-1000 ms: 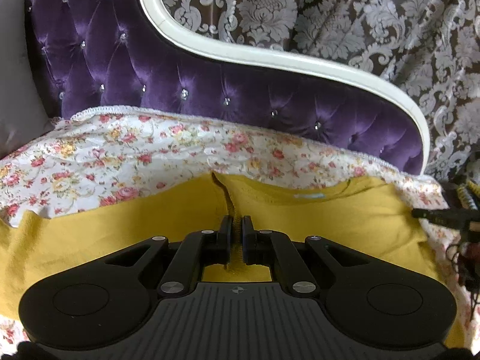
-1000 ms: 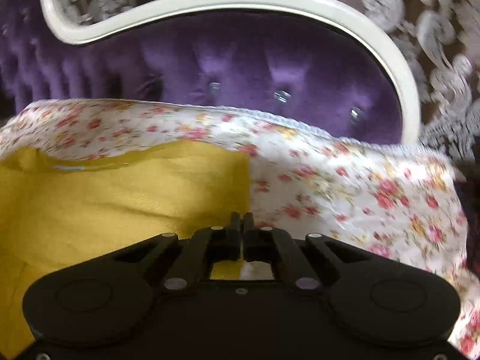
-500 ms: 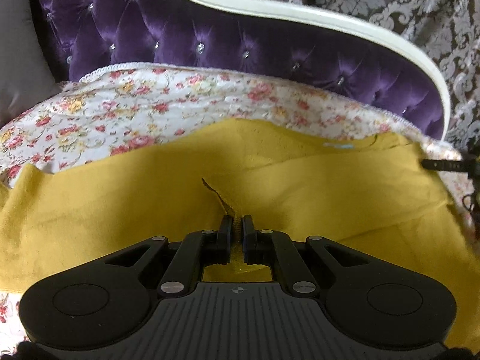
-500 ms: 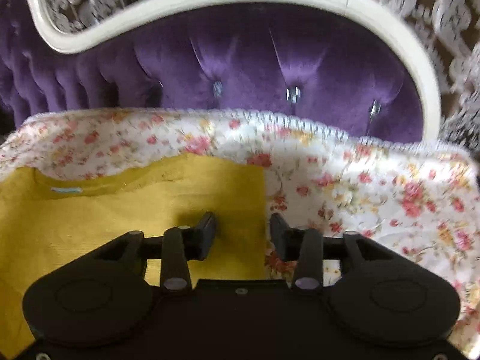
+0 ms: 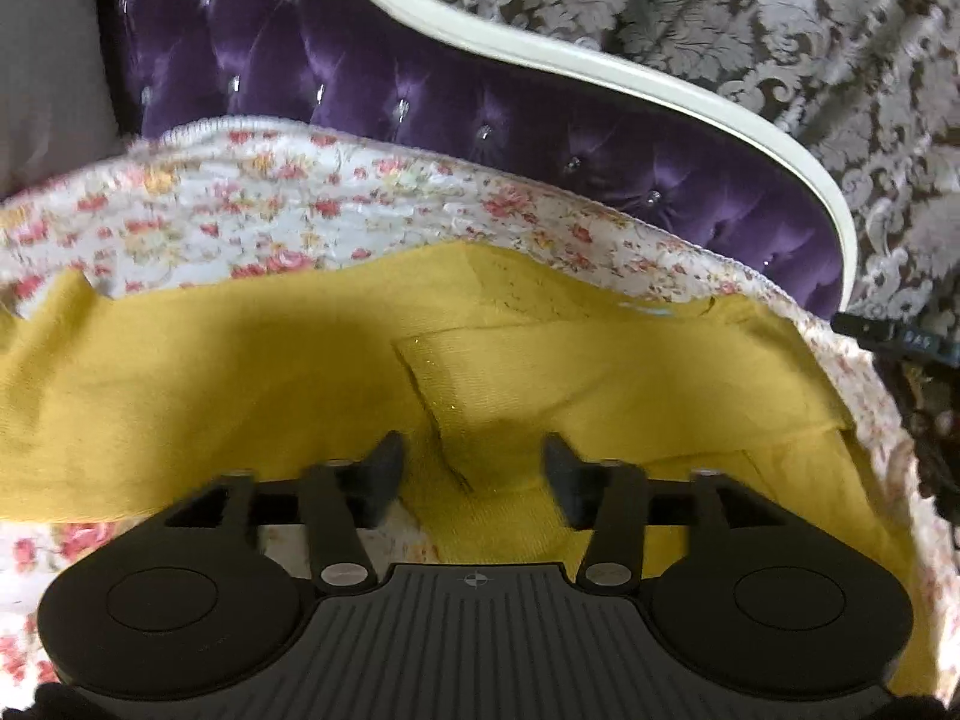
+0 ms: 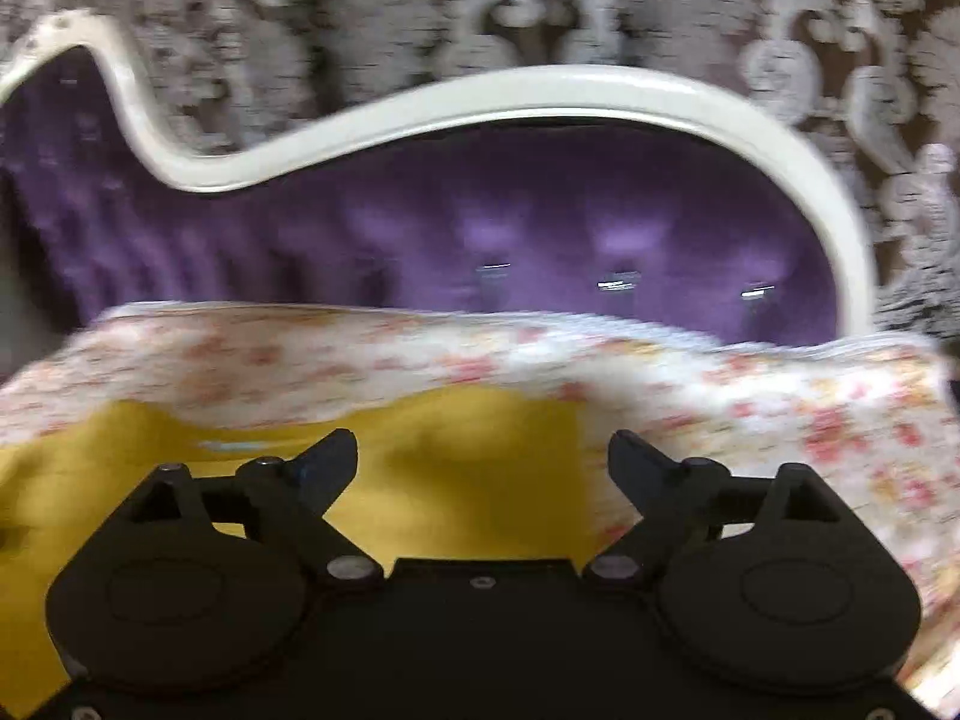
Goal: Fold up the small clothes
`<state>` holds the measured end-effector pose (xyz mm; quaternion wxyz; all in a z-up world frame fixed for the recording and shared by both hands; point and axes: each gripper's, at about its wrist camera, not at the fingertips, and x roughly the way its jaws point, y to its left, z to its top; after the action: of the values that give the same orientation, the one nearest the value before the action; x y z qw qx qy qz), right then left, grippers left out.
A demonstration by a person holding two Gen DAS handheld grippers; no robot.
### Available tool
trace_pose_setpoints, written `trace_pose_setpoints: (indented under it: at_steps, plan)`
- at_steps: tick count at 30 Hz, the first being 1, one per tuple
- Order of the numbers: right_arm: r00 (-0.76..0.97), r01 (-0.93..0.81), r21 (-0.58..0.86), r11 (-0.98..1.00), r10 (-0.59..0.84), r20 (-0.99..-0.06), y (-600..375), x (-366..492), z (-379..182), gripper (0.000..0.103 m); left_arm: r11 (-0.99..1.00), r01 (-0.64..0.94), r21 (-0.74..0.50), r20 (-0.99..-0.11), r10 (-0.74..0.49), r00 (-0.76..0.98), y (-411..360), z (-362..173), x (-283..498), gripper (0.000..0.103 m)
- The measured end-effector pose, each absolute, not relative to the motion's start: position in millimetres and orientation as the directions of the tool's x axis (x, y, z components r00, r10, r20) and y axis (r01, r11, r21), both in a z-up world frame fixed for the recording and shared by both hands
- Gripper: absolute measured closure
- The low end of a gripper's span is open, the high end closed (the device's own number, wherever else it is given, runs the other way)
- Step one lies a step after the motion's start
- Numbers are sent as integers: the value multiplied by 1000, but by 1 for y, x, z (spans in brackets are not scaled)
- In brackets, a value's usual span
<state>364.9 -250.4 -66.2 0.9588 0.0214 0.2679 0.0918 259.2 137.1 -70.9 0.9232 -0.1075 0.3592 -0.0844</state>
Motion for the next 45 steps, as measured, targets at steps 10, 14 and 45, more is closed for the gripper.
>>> trace_pose_setpoints:
  at_steps: [10, 14, 45]
  plan:
    - [712, -369, 218, 903, 426, -559, -156, 322, -86, 0, 980, -32, -198, -607, -97, 788, 160, -57, 197, 21]
    - [698, -376, 222, 899, 433, -570, -125, 311, -99, 0, 977, -109, -185, -620, -30, 784, 187, -56, 179, 20]
    - [722, -345, 0, 938, 266, -639, -71, 291, -136, 0, 907, -304, -293, -602, 72, 795, 337, -76, 193, 6]
